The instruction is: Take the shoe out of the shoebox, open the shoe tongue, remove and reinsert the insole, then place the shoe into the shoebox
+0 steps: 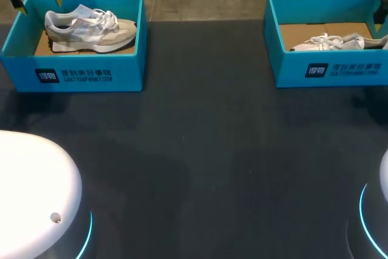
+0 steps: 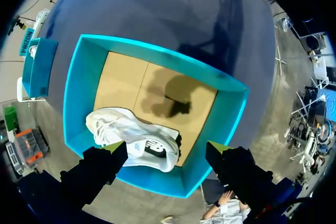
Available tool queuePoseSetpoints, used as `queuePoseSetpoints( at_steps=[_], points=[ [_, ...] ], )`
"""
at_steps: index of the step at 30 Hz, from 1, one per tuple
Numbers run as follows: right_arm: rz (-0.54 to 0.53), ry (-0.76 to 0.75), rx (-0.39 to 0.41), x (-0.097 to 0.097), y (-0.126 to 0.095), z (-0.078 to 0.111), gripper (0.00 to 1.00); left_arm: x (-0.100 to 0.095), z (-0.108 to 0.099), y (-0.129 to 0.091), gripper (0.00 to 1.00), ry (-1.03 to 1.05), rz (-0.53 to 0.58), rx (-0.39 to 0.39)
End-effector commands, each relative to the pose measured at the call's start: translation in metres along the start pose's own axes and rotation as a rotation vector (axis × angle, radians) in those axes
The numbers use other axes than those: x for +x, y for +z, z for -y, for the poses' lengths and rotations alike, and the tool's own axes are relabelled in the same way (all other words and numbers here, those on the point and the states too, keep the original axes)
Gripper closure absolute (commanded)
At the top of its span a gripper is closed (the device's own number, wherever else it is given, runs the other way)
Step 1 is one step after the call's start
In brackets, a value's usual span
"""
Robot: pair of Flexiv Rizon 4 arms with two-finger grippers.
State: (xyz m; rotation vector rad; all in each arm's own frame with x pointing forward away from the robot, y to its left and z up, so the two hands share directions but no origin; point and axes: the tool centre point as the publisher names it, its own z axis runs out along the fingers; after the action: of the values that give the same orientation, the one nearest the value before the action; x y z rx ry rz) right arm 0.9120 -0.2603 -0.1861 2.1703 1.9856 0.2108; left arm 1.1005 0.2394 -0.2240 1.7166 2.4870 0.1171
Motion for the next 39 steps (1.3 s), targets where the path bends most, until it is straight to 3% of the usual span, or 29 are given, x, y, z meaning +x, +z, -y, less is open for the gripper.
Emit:
queuePoseSetpoints(
  at_steps=[1,14,16,24,36,37,38,39],
  points=[
    [0.000,0.000,0.000,0.000,0.000,-0.001,0.00,-0.001,0.001,-0.002,0.00,0.001,-0.005,-0.002],
    [0.000,0.000,0.000,0.000,0.000,-0.001,0.00,0.001,0.000,-0.001,0.00,0.012,-0.021,-0.010],
    [0.000,0.000,0.000,0.000,0.000,-0.001,0.00,0.008,-0.005,0.000,0.00,0.036,0.022,-0.026],
    [0.000,0.000,0.000,0.000,0.000,-0.001,0.00,0.018,-0.036,0.020,0.00,0.197,0.013,-0.020],
    [0.000,0.000,0.000,0.000,0.000,-0.001,0.00,0.009,-0.072,0.060,0.00,0.311,0.017,-0.023],
    [0.000,0.000,0.000,0.000,0.000,-0.001,0.00,0.007,-0.075,0.062,0.08,0.311,0.020,-0.028],
    [0.000,0.000,0.000,0.000,0.000,-0.001,0.00,0.006,-0.078,0.063,0.25,0.314,0.024,-0.027],
    [0.000,0.000,0.000,0.000,0.000,-0.001,0.00,0.005,-0.080,0.065,0.25,0.314,0.024,-0.026]
  ],
)
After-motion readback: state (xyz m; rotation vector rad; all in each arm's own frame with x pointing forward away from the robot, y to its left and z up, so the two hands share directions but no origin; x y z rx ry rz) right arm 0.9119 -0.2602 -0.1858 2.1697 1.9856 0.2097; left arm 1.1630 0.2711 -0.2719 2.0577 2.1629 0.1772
